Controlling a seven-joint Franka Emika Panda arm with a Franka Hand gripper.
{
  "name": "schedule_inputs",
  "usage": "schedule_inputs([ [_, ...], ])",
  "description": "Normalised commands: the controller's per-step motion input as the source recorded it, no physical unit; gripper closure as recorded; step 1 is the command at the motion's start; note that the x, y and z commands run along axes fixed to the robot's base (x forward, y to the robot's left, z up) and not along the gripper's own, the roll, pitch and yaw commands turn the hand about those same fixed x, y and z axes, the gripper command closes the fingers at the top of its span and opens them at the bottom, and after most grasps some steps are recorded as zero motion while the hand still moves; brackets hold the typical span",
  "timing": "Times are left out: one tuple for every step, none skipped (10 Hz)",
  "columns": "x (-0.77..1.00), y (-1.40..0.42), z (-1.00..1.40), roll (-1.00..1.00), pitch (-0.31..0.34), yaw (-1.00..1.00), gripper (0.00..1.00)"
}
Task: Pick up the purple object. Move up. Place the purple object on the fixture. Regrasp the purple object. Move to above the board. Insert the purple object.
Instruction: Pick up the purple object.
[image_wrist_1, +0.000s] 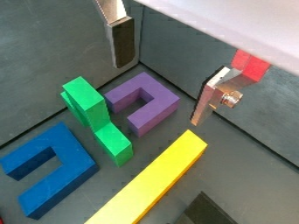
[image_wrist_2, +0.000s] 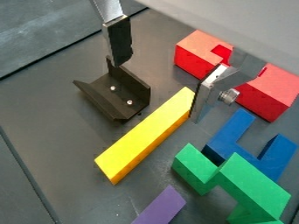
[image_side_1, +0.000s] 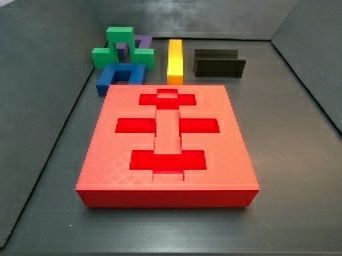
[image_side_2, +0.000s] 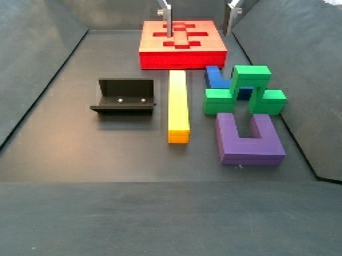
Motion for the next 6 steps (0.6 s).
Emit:
schedule_inputs([
  [0.00, 0.00, -0.06, 0.00, 0.000, 0.00, 0.00],
  [0.08, -0.10, -0.04, 0.00, 0.000, 0.00, 0.00],
  [-0.06, 0.00, -0.05, 0.00, 0.000, 0.00, 0.00],
  [-0.22, 0.47, -0.51, -0.14, -0.057, -0.09, 0.00],
  [-0.42, 0.77, -0.69, -0.16, -0.070, -0.06, 0.00],
  [-0.45, 0.87, -0.70, -0.19, -0.103, 0.00, 0.00],
])
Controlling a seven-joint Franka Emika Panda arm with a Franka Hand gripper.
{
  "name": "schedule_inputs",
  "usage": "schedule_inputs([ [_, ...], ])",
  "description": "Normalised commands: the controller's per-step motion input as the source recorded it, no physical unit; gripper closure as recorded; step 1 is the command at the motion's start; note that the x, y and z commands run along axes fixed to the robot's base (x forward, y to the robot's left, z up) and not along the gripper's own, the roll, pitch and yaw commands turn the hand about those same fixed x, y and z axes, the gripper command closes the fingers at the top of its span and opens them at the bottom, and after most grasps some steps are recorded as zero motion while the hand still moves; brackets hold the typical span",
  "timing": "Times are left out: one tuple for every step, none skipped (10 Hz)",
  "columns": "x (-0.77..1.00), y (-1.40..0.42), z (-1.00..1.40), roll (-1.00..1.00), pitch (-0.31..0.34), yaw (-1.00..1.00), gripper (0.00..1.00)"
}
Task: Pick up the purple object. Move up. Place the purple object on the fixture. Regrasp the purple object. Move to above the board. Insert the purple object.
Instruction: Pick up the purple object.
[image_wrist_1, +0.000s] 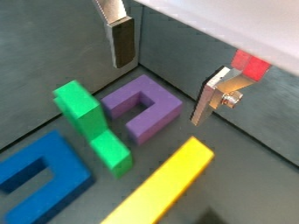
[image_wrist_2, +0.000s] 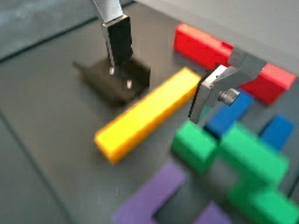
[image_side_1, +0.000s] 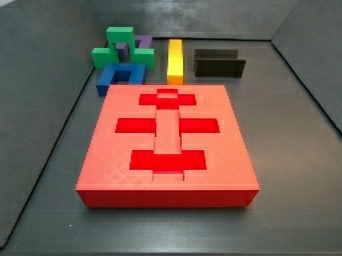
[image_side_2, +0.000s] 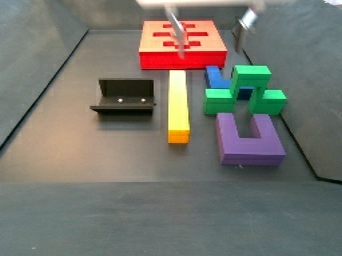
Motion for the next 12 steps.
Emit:
schedule_inputs([
  [-0.39, 0.77, -0.68, -0.22, -0.137, 0.02, 0.00],
  [-0.31, 0.13, -0.96, -0.05, -0.089, 0.11, 0.00],
  [0.00, 0.00, -1.00, -0.02, -0.039, 0.02, 0.00],
  [0.16, -0.21, -1.00, 0.00, -0.033, -0.09, 0.00],
  [0.15, -0.20, -0.76, 0.00, -0.026, -0.69, 0.00],
  [-0.17, 0.00, -0.55, -0.05, 0.000, -0.78, 0.00],
  [-0.57, 0.10, -0.44, -0.13, 0.000, -0.48, 0.00],
  [-0.51, 0.15, -0.39, -0.19, -0.019, -0.34, 0.00],
  [-0.35, 0.09, -0.41, -0.23, -0.039, -0.11, 0.00],
  [-0.16, 0.02, -0.31, -0.17, -0.054, 0.06, 0.00],
  [0.00, 0.00, -0.28, -0.16, -0.023, 0.14, 0.00],
  [0.13, 0.00, -0.29, -0.16, 0.000, 0.13, 0.00],
])
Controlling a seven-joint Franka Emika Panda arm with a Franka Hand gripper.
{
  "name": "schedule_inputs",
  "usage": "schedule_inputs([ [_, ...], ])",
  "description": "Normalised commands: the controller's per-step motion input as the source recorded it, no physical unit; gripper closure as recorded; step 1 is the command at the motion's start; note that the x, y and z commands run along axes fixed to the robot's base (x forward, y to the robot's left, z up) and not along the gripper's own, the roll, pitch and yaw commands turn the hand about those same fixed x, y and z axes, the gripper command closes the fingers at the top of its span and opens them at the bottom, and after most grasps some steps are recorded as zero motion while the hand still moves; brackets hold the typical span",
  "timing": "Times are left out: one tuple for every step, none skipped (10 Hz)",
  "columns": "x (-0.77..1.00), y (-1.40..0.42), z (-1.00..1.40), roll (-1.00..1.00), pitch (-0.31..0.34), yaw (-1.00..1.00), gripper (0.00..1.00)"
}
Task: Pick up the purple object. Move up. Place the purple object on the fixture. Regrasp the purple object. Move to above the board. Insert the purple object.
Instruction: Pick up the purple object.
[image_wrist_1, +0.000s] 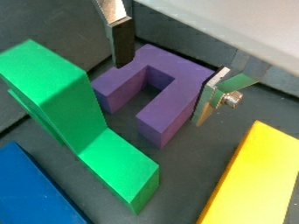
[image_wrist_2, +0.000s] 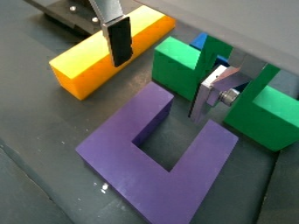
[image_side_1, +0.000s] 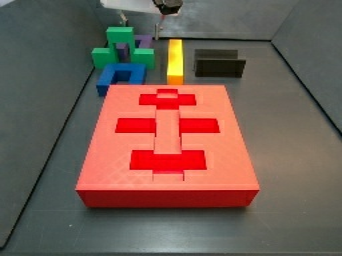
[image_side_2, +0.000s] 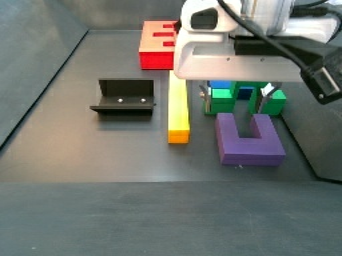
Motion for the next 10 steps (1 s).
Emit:
schedule_inputs([
  [0.07, 0.02, -0.35, -0.15, 0.000, 0.11, 0.00],
  [-0.05, 0.00, -0.25, -0.10, -0.011, 0.01, 0.00],
  [-0.05, 0.00, -0.19, -0.09, -0.001, 0.00, 0.00],
  [0.00, 0.00, -0.19, -0.08, -0.003, 0.00, 0.00],
  [0.09, 0.00, -0.16, -0.08, 0.000, 0.00, 0.00],
  [0.35, -0.05, -0.17, -0.05, 0.000, 0.01, 0.00],
  [0.39, 0.00, -0.22, -0.04, 0.007, 0.10, 0.00],
  [0.36, 0.00, -0.24, -0.01, 0.016, 0.23, 0.00],
  [0.10, 0.00, -0.23, 0.00, 0.003, 0.25, 0.00],
  [-0.18, 0.00, -0.03, 0.00, 0.000, 0.19, 0.00],
])
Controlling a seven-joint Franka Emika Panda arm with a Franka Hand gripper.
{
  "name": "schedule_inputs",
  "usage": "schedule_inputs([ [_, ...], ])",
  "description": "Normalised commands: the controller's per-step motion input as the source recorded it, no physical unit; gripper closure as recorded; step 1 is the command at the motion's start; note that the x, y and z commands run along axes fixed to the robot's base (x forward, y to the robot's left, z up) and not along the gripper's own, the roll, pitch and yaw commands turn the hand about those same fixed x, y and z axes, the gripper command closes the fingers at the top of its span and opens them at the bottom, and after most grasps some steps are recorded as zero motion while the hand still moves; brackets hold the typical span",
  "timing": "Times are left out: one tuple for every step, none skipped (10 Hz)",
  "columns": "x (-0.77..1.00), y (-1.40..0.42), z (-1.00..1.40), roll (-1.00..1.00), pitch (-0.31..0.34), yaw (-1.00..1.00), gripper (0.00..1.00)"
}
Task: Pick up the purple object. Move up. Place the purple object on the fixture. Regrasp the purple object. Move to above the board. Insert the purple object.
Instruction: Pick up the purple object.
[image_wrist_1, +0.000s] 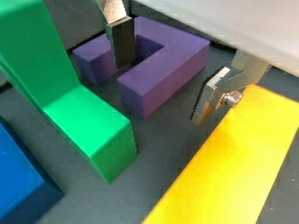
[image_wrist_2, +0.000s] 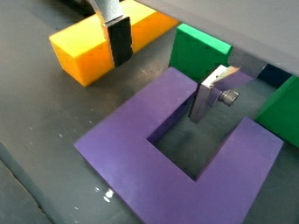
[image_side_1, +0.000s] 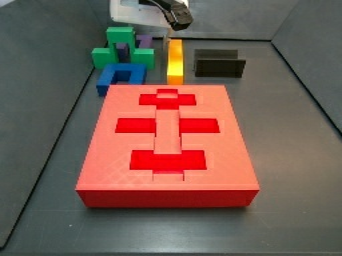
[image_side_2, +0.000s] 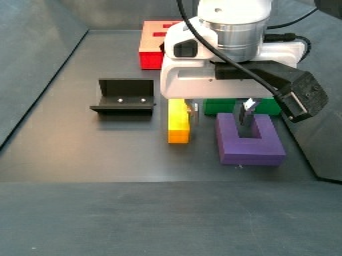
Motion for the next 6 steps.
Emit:
schedule_inputs([
  [-0.32, -0.05, 0.00, 0.00, -0.041, 0.10, 0.00],
  [-0.23, -0.10, -0.05, 0.00, -0.030, 0.09, 0.00],
  [0.00, -0.06, -0.19, 0.02, 0.000, 0.00, 0.00],
  [0.00, 0.00, -0.26, 0.00, 0.000, 0.00, 0.00],
  [0.05, 0.00, -0.34, 0.00, 0.000, 0.00, 0.00],
  [0.03, 0.00, -0.34, 0.00, 0.000, 0.00, 0.00],
])
